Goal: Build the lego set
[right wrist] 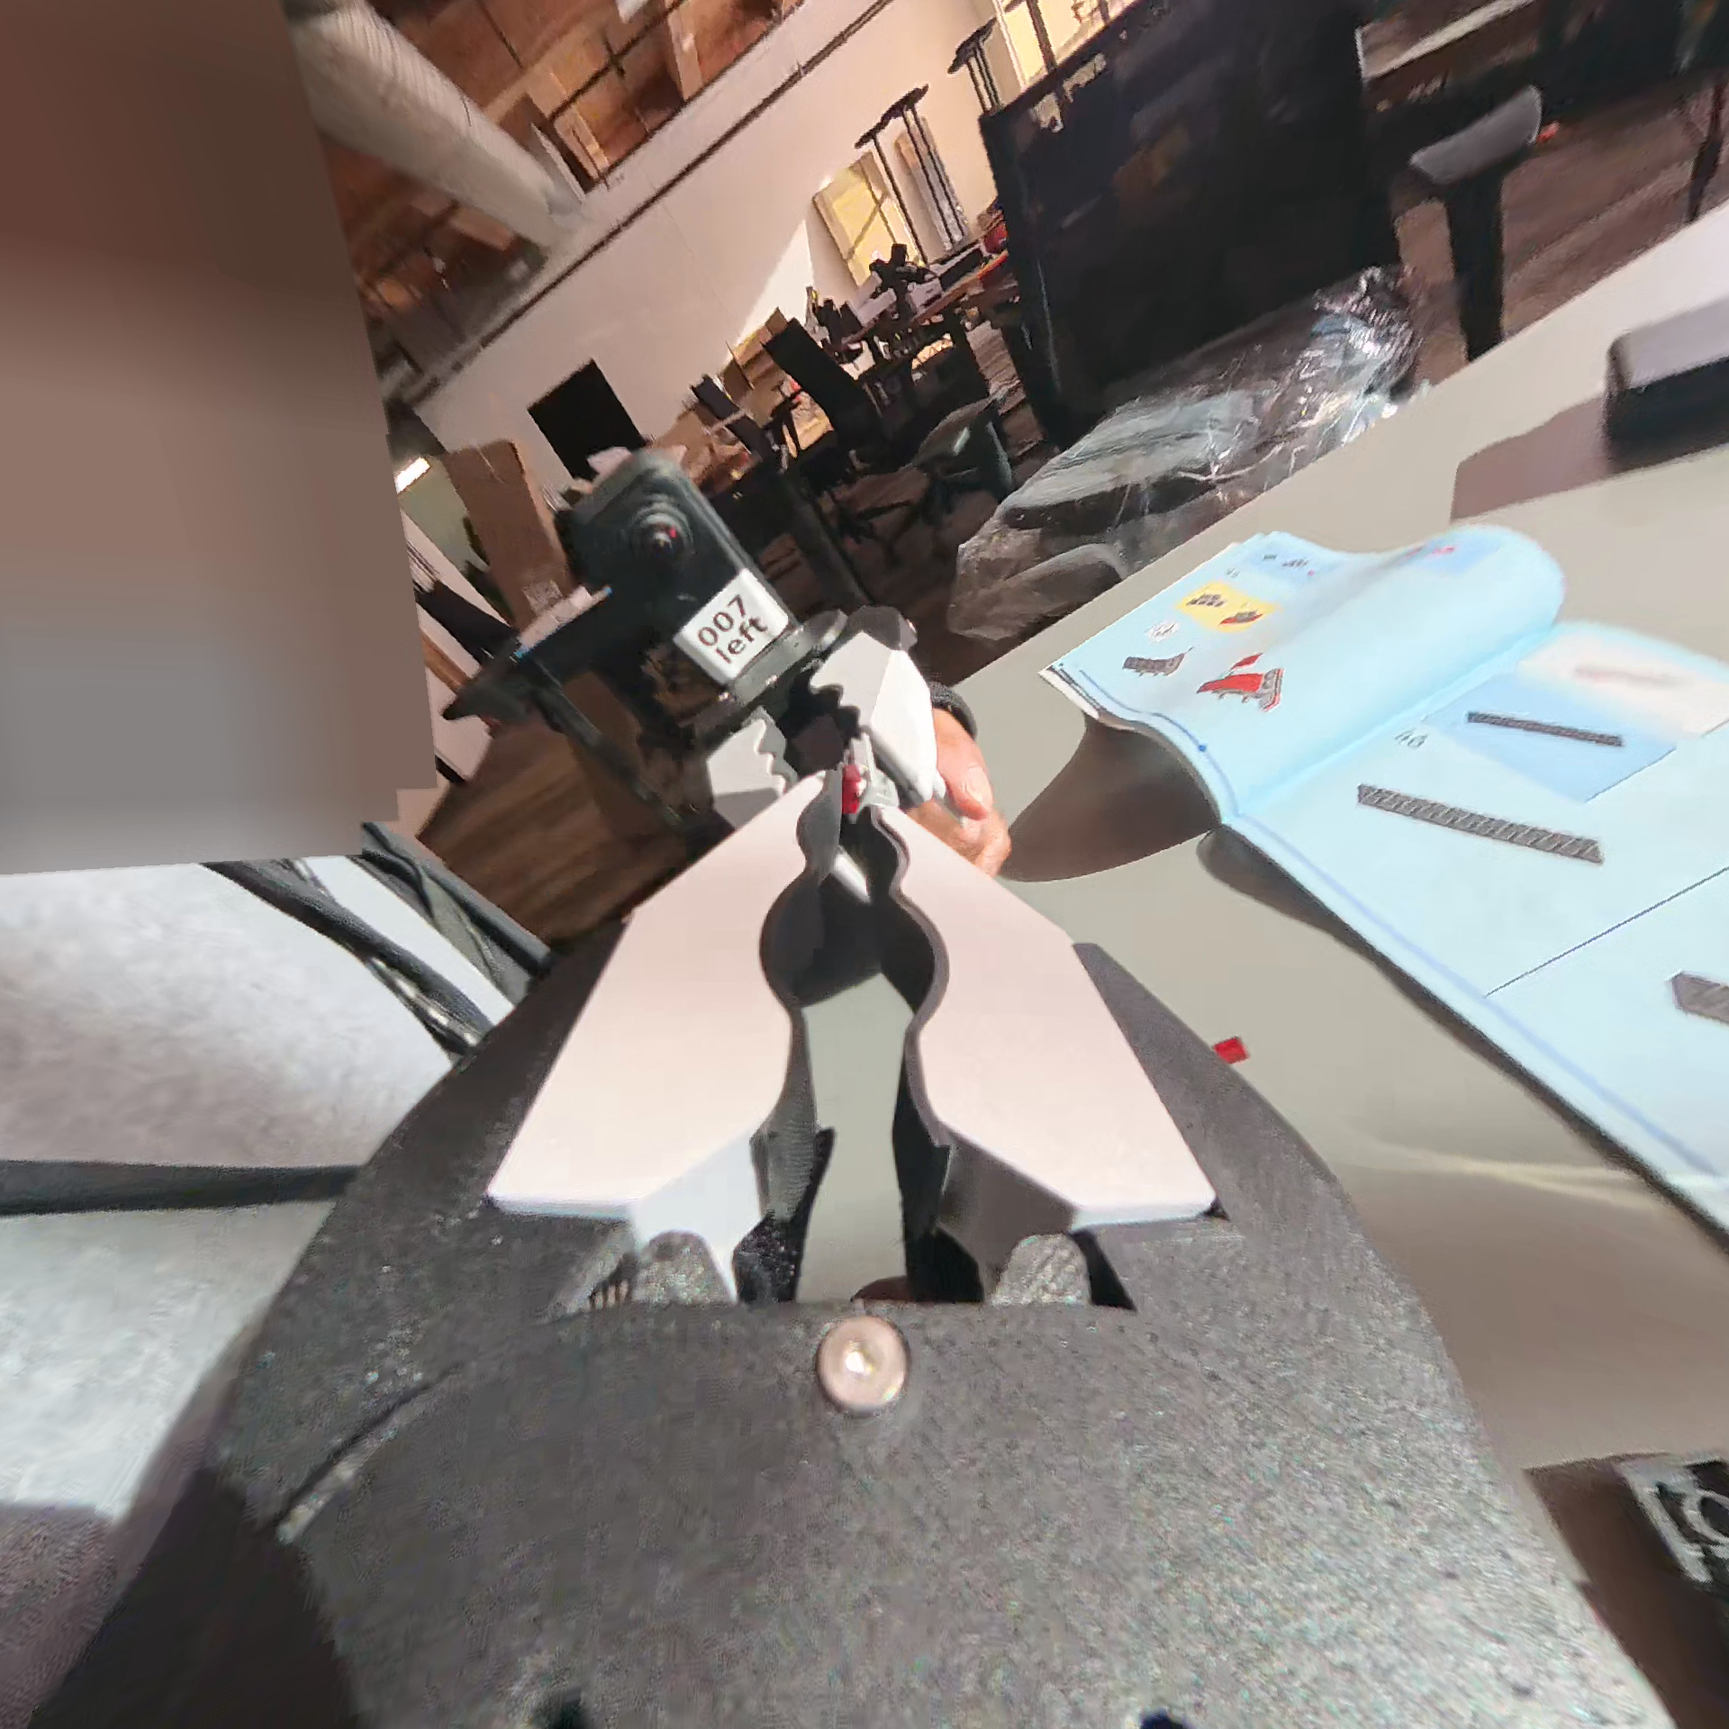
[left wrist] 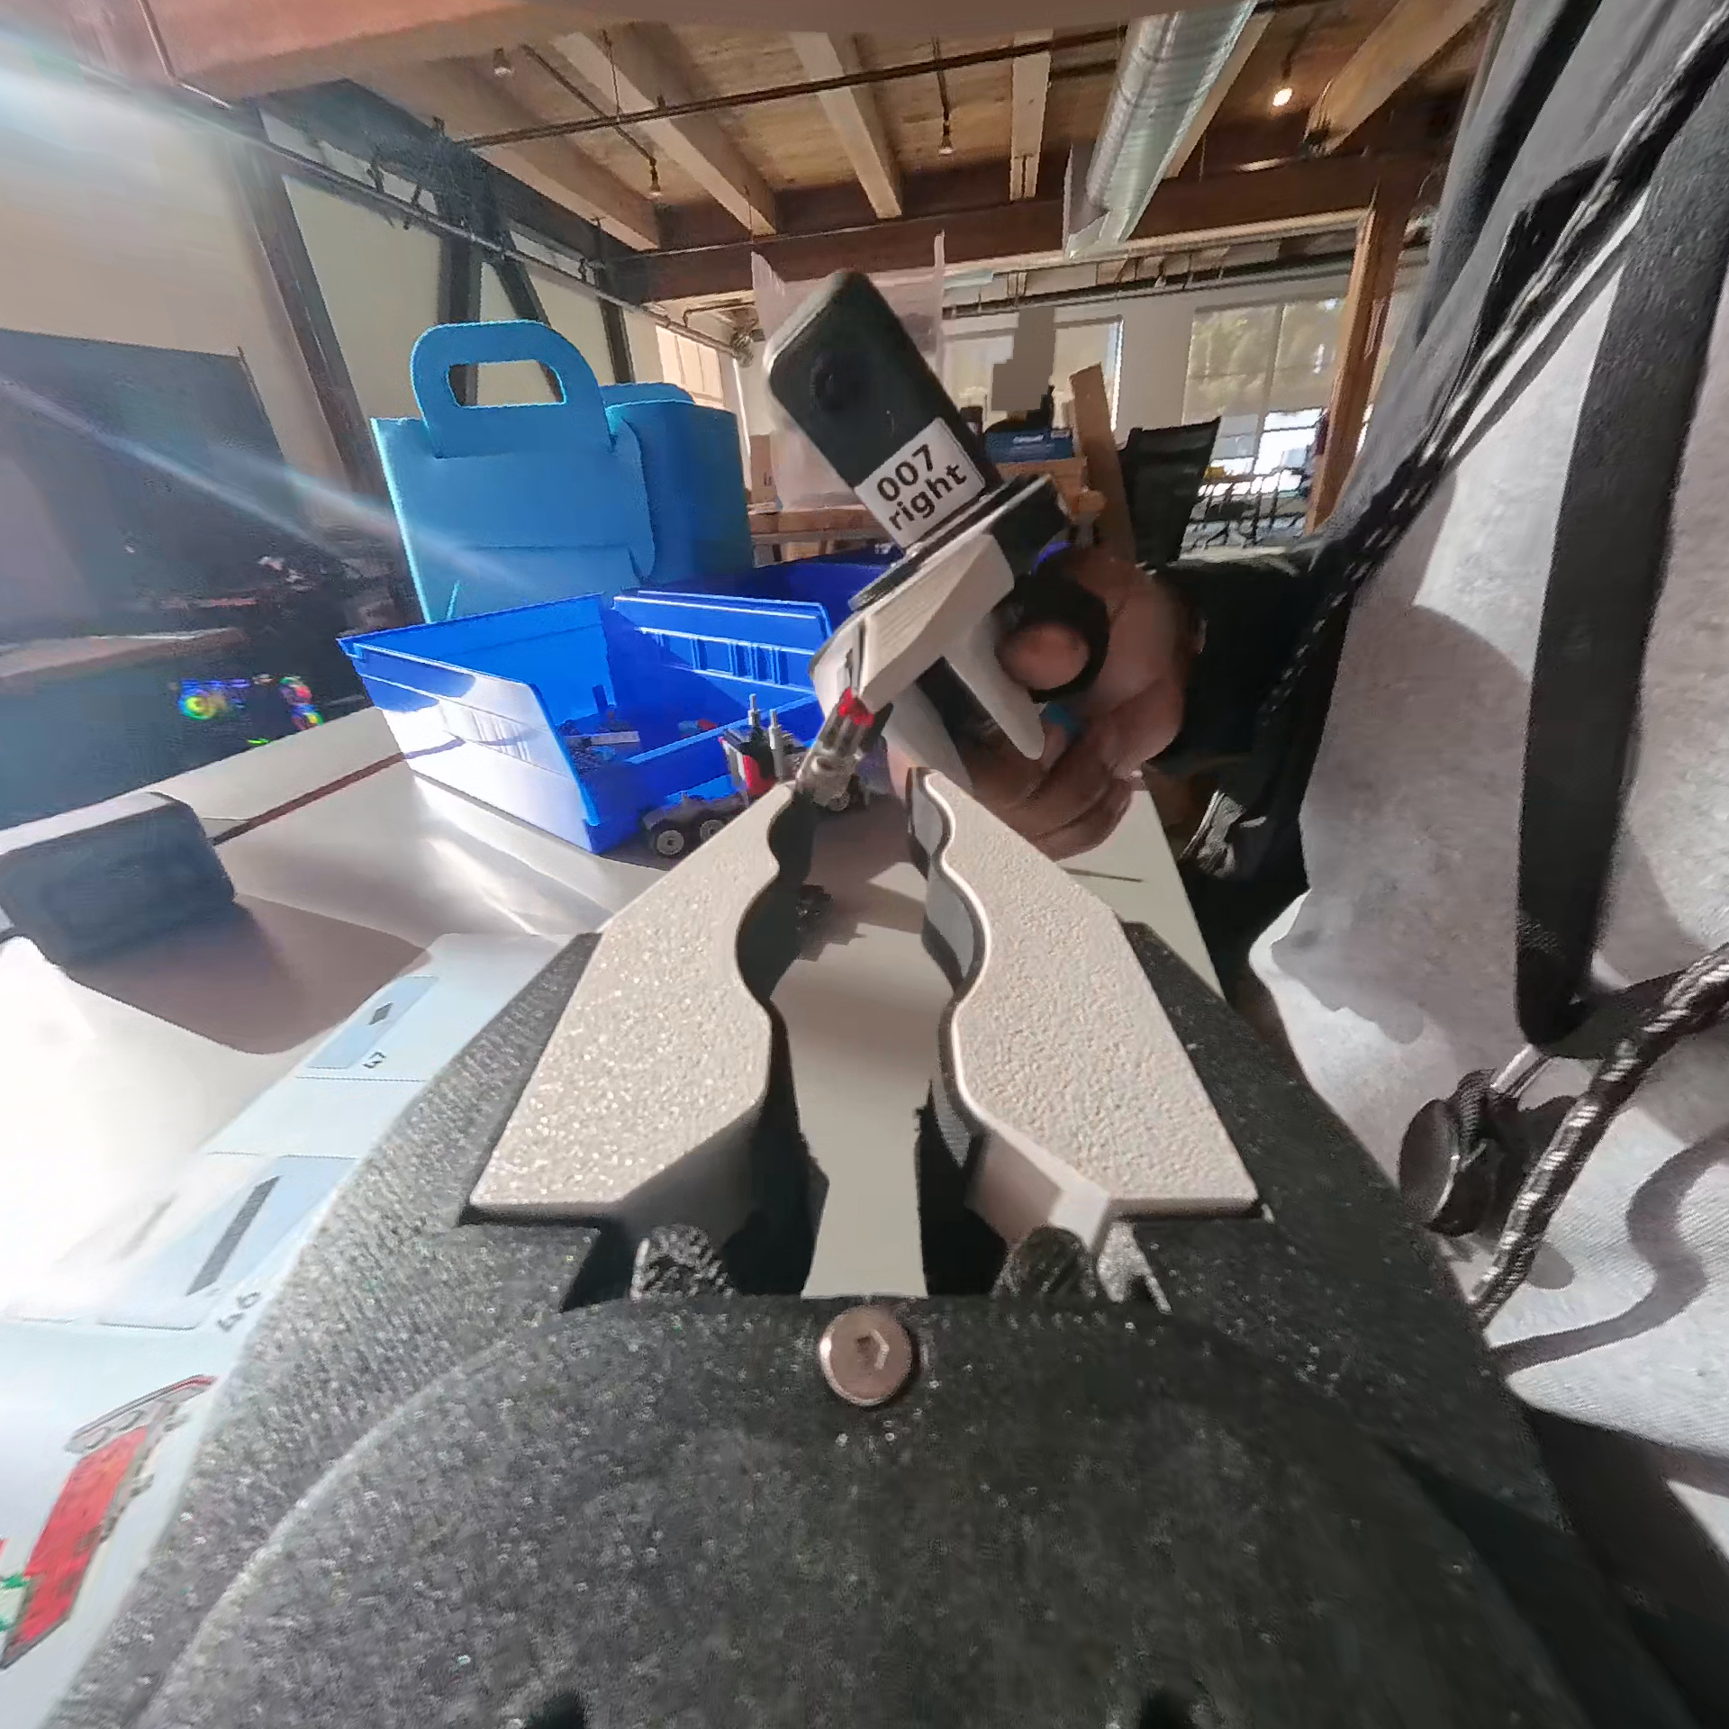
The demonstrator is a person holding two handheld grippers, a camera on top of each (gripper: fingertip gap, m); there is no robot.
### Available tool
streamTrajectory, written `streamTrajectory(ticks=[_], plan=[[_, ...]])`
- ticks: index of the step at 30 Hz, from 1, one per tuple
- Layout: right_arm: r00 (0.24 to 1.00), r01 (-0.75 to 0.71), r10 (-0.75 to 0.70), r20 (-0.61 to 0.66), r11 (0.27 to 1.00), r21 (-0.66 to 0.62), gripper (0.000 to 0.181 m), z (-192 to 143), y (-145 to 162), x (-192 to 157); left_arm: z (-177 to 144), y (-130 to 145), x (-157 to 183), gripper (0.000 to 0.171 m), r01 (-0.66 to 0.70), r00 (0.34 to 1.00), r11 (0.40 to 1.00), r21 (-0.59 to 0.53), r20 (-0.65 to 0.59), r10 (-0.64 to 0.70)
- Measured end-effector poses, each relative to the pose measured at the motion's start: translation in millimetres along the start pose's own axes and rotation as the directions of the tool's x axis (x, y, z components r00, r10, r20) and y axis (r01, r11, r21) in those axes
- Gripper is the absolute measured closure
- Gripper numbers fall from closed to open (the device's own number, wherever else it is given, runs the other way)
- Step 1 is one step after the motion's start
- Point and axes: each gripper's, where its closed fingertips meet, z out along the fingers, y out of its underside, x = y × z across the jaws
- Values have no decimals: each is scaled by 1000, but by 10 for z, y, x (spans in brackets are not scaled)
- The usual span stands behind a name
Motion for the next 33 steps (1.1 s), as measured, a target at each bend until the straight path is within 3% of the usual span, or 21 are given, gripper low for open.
streamTrajectory(ticks=[5, 12, 19, 33], plan=[[984, 174, -175, -38, 984, -44, 175, 6, 34, -23, -64, -147, 29, 148, 116, 992, 989, 92, -63, -111], [955, 288, -292, -45, 955, -71, 175, 22, 74, -51, -44, -89, 7, 149, 153, 987, 986, 62, -62, -149], [909, 403, -411, -62, 908, -111, 174, 35, 115, -47, -21, -61, 46, 162, 127, 990, 991, 43, -74, -123], [975, 221, -221, 8, 973, -70, 173, 9, 145, -78, -5, -69, 80, 165, -65, 997, 997, 36, -32, 66]])
